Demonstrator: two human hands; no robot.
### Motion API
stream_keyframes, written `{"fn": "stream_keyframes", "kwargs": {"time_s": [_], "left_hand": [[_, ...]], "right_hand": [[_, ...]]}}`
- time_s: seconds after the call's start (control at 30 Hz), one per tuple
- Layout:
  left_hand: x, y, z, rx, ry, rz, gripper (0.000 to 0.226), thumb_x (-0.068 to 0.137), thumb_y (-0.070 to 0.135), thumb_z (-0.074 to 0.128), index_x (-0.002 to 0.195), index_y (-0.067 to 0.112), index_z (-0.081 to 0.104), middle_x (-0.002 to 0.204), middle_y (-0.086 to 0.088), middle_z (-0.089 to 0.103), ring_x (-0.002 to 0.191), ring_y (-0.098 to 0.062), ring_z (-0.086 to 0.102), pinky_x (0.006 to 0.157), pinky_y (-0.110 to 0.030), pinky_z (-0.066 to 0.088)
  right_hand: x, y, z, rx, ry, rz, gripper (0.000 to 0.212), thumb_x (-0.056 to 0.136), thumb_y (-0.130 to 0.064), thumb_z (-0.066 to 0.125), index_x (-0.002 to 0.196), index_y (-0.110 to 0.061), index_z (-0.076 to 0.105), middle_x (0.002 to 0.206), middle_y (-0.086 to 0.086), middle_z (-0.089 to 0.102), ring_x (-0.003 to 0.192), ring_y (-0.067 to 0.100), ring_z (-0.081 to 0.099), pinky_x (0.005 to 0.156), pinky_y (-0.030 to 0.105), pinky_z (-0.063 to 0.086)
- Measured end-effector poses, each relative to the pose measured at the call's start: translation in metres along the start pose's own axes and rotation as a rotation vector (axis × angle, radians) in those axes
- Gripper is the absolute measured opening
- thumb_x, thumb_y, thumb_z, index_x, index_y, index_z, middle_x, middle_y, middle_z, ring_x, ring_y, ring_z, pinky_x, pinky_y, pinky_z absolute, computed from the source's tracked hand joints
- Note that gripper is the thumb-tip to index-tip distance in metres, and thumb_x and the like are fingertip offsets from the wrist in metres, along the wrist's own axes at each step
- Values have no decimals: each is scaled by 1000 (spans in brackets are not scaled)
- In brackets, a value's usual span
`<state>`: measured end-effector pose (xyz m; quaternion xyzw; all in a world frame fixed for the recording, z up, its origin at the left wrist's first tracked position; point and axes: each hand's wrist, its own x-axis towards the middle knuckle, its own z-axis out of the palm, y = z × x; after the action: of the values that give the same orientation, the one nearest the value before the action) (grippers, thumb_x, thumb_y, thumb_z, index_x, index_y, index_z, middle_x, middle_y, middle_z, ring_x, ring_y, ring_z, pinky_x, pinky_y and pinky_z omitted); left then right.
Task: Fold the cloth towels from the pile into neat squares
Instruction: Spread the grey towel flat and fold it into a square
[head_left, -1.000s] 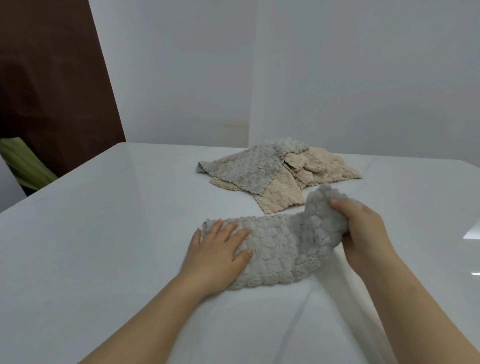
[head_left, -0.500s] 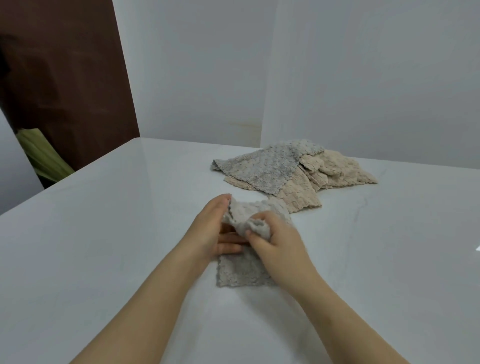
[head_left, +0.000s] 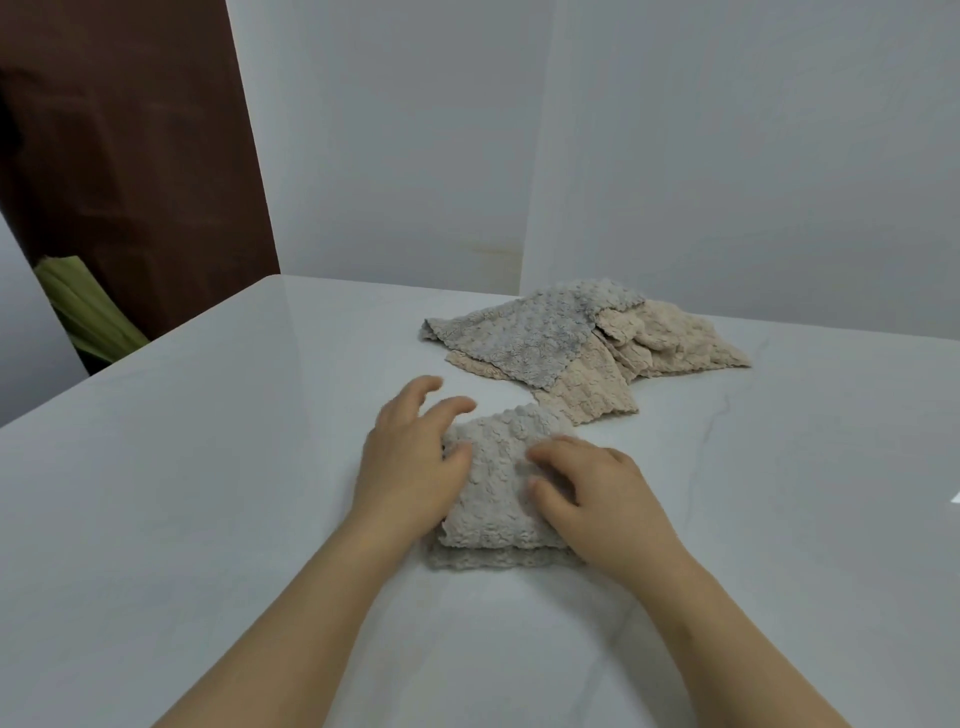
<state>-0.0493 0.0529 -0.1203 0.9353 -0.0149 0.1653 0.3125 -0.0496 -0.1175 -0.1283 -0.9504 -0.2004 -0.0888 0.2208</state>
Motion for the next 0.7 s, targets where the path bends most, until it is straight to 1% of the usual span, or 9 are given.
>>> {"fn": "stream_keyframes", "kwargs": {"time_s": [0.07,0.1,0.13,0.2,0.27,0.5,0.6,0.67,0.7], "left_hand": [[-1,6,7,61,-164,76,46,97,28,41,142,25,34,157,7,13,145,-12,4,117,-31,6],[-2,5,14,155,-266,84,50,99,34,34,147,25,23,158,9,5,146,-12,-4,118,-34,0],[-3,3,20,246,-350,80,53,99,39,28,149,25,14,158,11,0,146,-12,-8,118,-37,-3],[-5,-2,27,340,-428,53,55,99,43,22,149,26,6,158,12,-2,146,-11,-9,118,-40,-5],[-7,-4,29,357,-441,45,55,99,43,20,149,27,6,158,11,-1,146,-11,-7,118,-41,-5],[-7,-2,29,412,-415,82,53,99,42,21,149,26,13,158,10,7,146,-12,-2,119,-41,-3],[-14,-5,31,368,-320,81,52,98,44,25,147,29,18,157,10,13,146,-11,4,119,-39,3],[-17,-5,32,354,-187,41,55,95,50,31,145,31,21,155,6,18,144,-14,13,117,-38,12],[-18,-5,31,344,-117,-16,58,92,54,34,144,30,22,152,2,23,142,-17,20,113,-38,17]], "right_hand": [[3,-5,-1,-40,23,20,64,81,-50,18,138,-30,40,149,-16,33,143,6,16,112,26,12],[4,-4,1,-69,-14,34,63,85,-49,17,144,-30,29,154,-16,19,145,5,5,114,25,6],[6,-3,4,-95,-72,47,59,90,-48,18,147,-30,20,157,-15,9,145,5,-2,115,27,2],[7,-1,11,-113,-185,81,54,98,-44,24,148,-30,12,158,-14,1,145,7,-5,117,32,0],[7,3,15,-100,-230,118,54,99,-42,26,149,-29,11,158,-13,1,146,8,-4,118,35,1],[9,3,18,-135,-270,151,54,99,-40,24,149,-25,14,158,-11,4,146,10,0,118,37,0],[2,3,18,-28,-154,161,51,97,-41,30,146,-27,24,157,-12,13,145,9,7,117,33,7],[-3,3,18,40,-11,208,53,92,-46,32,142,-28,33,154,-9,24,142,12,19,113,33,16],[-4,3,17,43,51,260,56,89,-48,30,140,-26,36,151,-6,30,139,15,26,110,34,20]]}}
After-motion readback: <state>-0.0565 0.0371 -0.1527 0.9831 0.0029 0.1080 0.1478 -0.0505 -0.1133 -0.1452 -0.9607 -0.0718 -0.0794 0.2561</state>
